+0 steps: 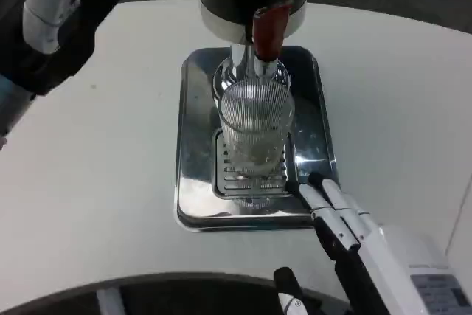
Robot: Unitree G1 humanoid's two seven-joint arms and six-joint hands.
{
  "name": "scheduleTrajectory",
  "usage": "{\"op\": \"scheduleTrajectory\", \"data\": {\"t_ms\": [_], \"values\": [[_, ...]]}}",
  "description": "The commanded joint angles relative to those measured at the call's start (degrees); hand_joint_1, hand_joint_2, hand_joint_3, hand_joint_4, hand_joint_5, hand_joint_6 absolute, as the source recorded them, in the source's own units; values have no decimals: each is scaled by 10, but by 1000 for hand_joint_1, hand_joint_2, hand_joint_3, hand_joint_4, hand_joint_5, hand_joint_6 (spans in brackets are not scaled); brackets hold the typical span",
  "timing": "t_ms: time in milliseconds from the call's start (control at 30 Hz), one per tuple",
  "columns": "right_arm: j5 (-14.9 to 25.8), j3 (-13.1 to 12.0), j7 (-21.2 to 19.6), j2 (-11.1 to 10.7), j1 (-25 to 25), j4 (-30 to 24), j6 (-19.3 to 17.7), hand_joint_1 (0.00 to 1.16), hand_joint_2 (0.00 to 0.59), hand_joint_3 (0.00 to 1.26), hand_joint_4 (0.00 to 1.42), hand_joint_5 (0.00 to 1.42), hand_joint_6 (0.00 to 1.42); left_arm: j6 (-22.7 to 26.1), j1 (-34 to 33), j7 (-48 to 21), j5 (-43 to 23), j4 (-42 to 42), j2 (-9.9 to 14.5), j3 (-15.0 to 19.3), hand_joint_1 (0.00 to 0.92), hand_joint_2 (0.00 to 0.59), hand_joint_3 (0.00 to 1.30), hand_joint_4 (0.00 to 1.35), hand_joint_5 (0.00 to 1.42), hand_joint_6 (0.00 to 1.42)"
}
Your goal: Grasp the cup under the faucet to collect the drink, then remove the cup.
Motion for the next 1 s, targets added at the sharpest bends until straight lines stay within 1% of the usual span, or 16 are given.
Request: {"op": "scheduleTrajectory", "data": {"t_ms": [33, 133, 233, 367, 633, 767, 867, 1000], "values": [[1, -5, -3, -1, 11, -13, -1, 426, 482, 96, 22, 97, 290, 24, -40, -44, 5, 42, -8, -22, 0, 59, 0, 0, 0, 0], [6, -14, -3, -3, 14, -17, 1, 426, 482, 96, 22, 97, 292, 29, -61, -71, 16, 74, -15, -37, 0, 58, 0, 0, 0, 0], [11, -21, -3, -2, 17, -20, 1, 426, 482, 96, 22, 97, 295, 29, -75, -93, 29, 101, -27, -53, 0, 56, 0, 0, 0, 0], [14, -24, -5, -1, 26, -23, -2, 427, 482, 95, 22, 99, 309, 23, -85, -111, 45, 127, -49, -68, 0, 55, 0, 0, 0, 0], [19, -31, -9, 2, 36, -28, -2, 427, 482, 95, 22, 109, 313, 22, -103, -136, 73, 169, -74, -84, 0, 55, 0, 0, 1, 0], [21, -32, -7, 3, 38, -28, -1, 427, 482, 95, 22, 110, 315, 23, -106, -136, 83, 181, -87, -87, 0, 61, 0, 0, 43, 25], [22, -33, -5, 3, 36, -27, -1, 427, 481, 95, 22, 111, 316, 4, -108, -139, 99, 177, -86, -88, 0, 62, 0, 0, 88, 65], [21, -31, -4, 5, 33, -25, 0, 424, 477, 95, 22, 111, 317, -14, -101, -141, 113, 171, -80, -86, 0, 62, 0, 0, 107, 85]]}}
